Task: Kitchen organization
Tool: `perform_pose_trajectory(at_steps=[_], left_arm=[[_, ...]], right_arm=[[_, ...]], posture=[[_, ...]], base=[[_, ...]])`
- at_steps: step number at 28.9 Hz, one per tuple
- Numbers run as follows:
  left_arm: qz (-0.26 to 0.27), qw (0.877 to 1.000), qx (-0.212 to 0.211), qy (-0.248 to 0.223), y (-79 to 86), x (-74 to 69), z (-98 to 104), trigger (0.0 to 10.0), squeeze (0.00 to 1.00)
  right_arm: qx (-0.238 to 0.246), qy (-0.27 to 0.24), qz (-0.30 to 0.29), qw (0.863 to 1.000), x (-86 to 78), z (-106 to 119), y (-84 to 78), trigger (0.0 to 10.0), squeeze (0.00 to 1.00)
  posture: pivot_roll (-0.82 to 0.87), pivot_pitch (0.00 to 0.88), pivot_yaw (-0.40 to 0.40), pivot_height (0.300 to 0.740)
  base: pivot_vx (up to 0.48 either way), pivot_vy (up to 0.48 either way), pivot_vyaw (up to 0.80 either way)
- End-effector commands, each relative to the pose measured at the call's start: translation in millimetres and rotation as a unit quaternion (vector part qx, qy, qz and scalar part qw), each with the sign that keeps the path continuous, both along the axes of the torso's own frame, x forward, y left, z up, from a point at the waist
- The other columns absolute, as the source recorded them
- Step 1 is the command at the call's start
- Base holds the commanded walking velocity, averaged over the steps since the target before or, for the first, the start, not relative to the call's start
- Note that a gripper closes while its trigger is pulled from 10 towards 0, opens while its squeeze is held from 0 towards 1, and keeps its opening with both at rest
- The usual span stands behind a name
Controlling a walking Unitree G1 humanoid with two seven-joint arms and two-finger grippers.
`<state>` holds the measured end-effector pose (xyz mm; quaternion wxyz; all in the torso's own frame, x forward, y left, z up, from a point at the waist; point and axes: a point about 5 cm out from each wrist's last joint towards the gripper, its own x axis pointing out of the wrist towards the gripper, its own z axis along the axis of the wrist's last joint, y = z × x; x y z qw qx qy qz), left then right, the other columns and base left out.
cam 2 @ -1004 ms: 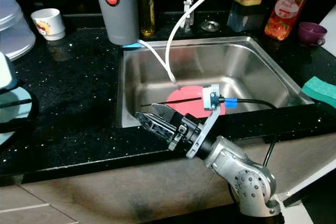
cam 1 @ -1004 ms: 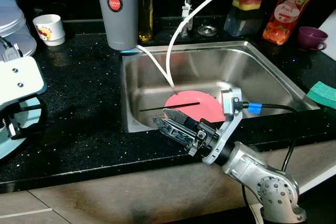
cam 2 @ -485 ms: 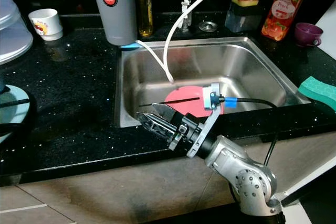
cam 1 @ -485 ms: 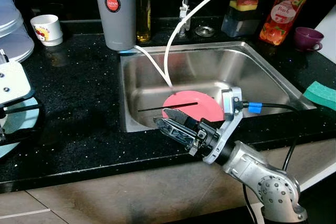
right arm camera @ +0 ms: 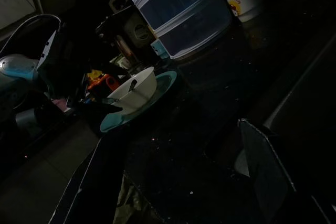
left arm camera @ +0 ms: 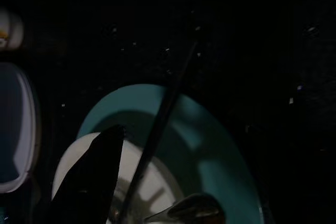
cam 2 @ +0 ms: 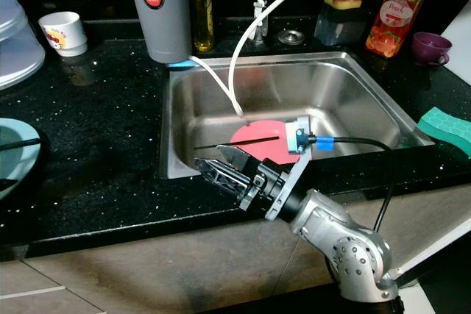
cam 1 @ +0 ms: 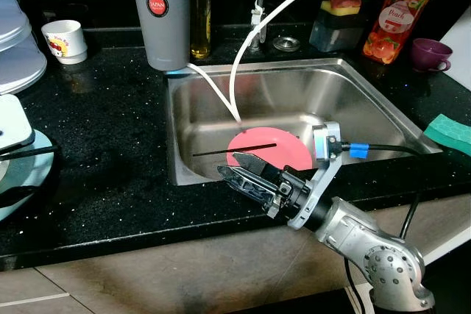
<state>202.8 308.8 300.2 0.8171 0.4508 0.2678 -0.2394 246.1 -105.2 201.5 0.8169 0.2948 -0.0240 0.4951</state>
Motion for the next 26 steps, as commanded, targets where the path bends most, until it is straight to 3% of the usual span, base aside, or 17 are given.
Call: perform_pose_trajectory(at_steps=[1,2,3,12,14,16,26], left_arm=[[0.003,1.0,0.002,-0.003,3.3,-0.7,-1,4.3,0.0],[-0.005,1.0,-0.003,-0.008,2.1,0.3,-2,3.1,0.0],[-0.012,1.0,-0.01,-0.014,0.4,1.4,-3,2.5,0.0],[-0.033,0.998,-0.002,-0.047,-7.2,13.8,-10,2.1,0.0],[-0.034,0.998,-0.002,-0.05,-7.5,15.1,-10,1.5,0.0],[-0.035,0.998,0.0,-0.05,-7.3,15.6,-11,0.0,0.0],[-0.039,0.997,0.005,-0.071,-8.3,21.2,-10,0.0,0.0]], right_arm=[[-0.005,-0.001,-0.007,1.0,1.7,1,-2.4,10.0,0.0],[-0.005,-0.001,-0.007,1.0,1.5,1,-2.6,10.0,0.0],[-0.005,-0.001,-0.007,1.0,1.2,1,-2.7,10.0,0.0],[-0.011,-0.004,-0.003,1.0,-0.2,1,-1.9,10.0,0.0],[-0.011,-0.005,-0.003,1.0,-0.2,2,-2.2,10.0,0.0],[-0.012,-0.005,-0.003,1.0,-0.4,2,-2.4,10.0,0.0],[-0.017,-0.005,-0.003,1.0,-0.8,0,-3.0,10.0,0.0]], posture=[[0.12,0.0,-0.065,0.74],[0.12,0.0,-0.066,0.74],[0.12,0.0,-0.067,0.74],[0.11,0.0,-0.069,0.74],[0.11,0.0,-0.07,0.74],[0.1,0.0,-0.069,0.74],[0.1,0.0,-0.069,0.74]], base=[[0.0,0.0,0.0],[0.0,0.0,0.0],[0.0,0.0,0.0],[0.0,0.0,0.0],[0.0,0.0,0.0],[0.0,0.0,0.0],[0.0,0.0,0.0]])
